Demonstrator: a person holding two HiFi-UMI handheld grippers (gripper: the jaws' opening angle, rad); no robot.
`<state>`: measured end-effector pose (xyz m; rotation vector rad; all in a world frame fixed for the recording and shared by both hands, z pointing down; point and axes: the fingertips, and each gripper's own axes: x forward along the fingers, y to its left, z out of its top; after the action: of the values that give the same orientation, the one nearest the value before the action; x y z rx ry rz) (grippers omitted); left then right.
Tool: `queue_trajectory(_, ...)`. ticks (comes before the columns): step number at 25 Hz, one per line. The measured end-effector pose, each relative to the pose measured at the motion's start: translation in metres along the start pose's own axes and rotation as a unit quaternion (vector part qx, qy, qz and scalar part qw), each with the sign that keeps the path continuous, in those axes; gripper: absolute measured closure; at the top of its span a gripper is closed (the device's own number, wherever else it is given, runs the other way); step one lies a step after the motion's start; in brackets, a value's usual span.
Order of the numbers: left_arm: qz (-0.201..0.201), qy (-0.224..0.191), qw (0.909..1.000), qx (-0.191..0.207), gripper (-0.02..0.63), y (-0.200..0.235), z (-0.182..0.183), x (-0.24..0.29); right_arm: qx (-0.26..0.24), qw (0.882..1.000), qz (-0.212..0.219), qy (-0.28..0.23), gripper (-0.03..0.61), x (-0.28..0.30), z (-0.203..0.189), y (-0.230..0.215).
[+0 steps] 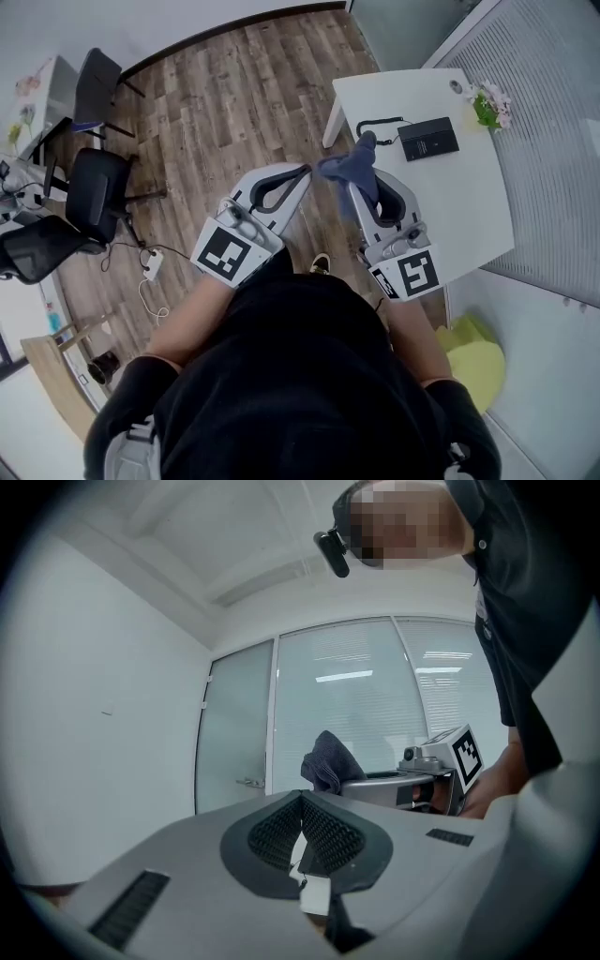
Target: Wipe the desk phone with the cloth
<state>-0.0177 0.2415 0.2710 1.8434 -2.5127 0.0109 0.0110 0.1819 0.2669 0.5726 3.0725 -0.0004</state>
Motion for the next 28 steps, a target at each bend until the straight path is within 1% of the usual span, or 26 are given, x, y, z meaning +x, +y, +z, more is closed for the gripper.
queue_trajectory(3,-0.028,0.001,0.9996,0.006,0.603,0.023,0.001,0.008,0.001,1.0,-0.024,0.003,0.482,0.021,-0.001,-0.005)
queue_trajectory(9,-0.069,0.003,0.9976,0.007,0.603,0.074,0.0,0.02,0.004,0.998,-0.069,0.01,0.482,0.062,-0.005,-0.016)
queue_trajectory(13,-0.102,0.015,0.9947,-0.007,0.603,0.094,-0.006,0.025,0.004,0.995,-0.102,0.017,0.482,0.078,-0.008,-0.019)
queue_trajectory(15,-0.119,0.016,0.9927,-0.006,0.603,0.101,-0.008,0.031,0.001,0.993,-0.116,0.016,0.482,0.085,-0.008,-0.021)
queue_trajectory(17,-0.138,0.018,0.9903,-0.001,0.603,0.105,-0.01,0.036,-0.001,0.991,-0.132,0.015,0.482,0.088,-0.007,-0.023)
queue_trajectory(21,-0.174,0.022,0.9845,-0.004,0.603,0.102,-0.014,0.045,0.003,0.986,-0.167,0.015,0.482,0.086,-0.009,-0.028)
queue_trajectory(28,-0.215,0.022,0.9765,-0.002,0.603,0.093,-0.019,0.078,0.013,0.976,-0.217,0.007,0.482,0.066,-0.016,-0.055)
